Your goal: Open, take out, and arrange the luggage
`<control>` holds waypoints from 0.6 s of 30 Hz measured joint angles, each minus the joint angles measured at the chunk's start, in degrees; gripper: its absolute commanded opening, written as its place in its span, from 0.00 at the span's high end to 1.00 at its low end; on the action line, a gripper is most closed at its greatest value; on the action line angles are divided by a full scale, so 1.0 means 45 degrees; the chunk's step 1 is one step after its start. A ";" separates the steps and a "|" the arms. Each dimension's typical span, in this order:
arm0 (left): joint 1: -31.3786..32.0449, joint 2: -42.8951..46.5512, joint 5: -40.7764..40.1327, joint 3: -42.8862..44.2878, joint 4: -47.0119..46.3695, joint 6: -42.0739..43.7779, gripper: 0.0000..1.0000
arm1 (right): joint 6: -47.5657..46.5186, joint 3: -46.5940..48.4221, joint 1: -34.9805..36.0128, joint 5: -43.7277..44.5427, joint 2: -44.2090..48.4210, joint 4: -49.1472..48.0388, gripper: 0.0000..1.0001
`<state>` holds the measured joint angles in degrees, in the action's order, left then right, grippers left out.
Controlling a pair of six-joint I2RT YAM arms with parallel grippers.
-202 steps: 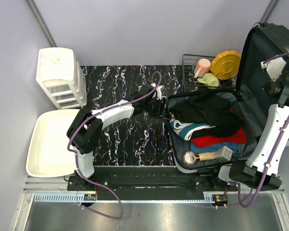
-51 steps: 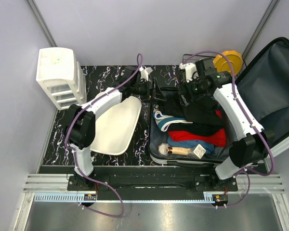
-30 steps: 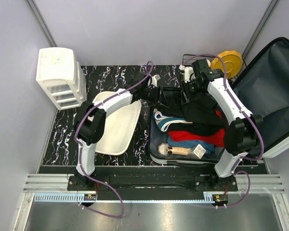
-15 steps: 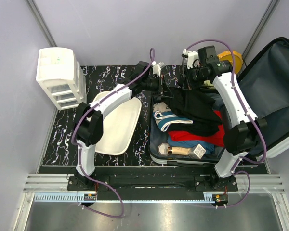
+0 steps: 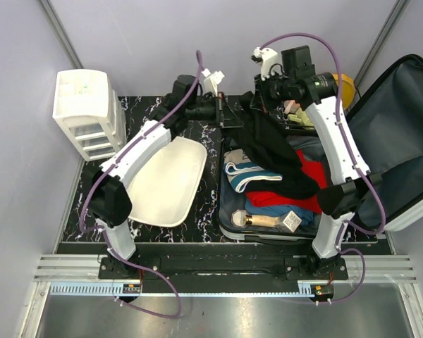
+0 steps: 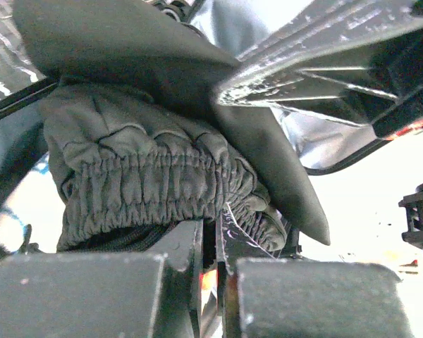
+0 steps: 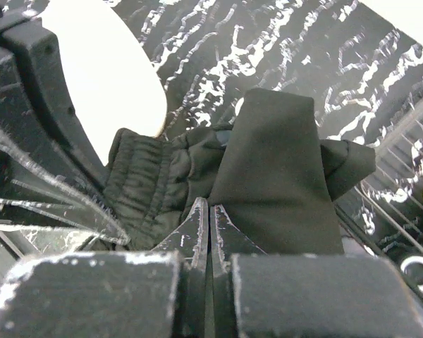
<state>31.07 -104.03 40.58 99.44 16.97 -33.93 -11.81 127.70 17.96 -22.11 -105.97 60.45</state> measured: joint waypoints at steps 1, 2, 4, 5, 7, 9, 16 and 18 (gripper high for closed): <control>-0.0209 0.0219 0.0010 -0.0141 0.0010 -0.0029 1.00 | -0.0078 0.0335 0.0306 -0.0024 -0.0189 0.0044 1.00; -0.0447 0.0427 0.0015 -0.0316 0.0039 -0.0053 1.00 | -0.0141 0.0874 0.0554 -0.0058 -0.0486 0.0160 1.00; -0.1064 0.0894 0.0015 -0.0714 0.0141 -0.0102 1.00 | -0.0248 0.1880 0.0962 -0.0253 -0.1112 0.0199 1.00; -0.1316 0.1083 0.0005 -0.0899 0.0180 -0.0102 1.00 | -0.0282 0.2545 0.1137 -0.0321 -0.1530 0.0316 1.00; -0.1812 0.1520 -0.0083 -0.1389 0.0204 -0.0121 1.00 | -0.0316 0.3925 0.1443 -0.0398 -0.2385 0.0364 1.00; -0.2346 0.2161 -0.0316 -0.2123 0.0301 -0.0136 1.00 | -0.0325 0.4891 0.1715 -0.0563 -0.3094 0.0296 1.00; -0.3905 0.4877 -0.1093 -0.4731 0.0631 -0.0160 1.00 | -0.0330 0.5367 0.3113 -0.1049 -0.4216 -0.1020 1.00; -0.4367 0.5479 -0.1219 -0.5396 0.0704 -0.0194 1.00 | -0.0359 0.5396 0.3667 -0.1151 -0.4556 -0.1608 1.00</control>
<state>11.42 -79.37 35.09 75.16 20.14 -34.81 -13.43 151.98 34.46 -27.29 -126.48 53.21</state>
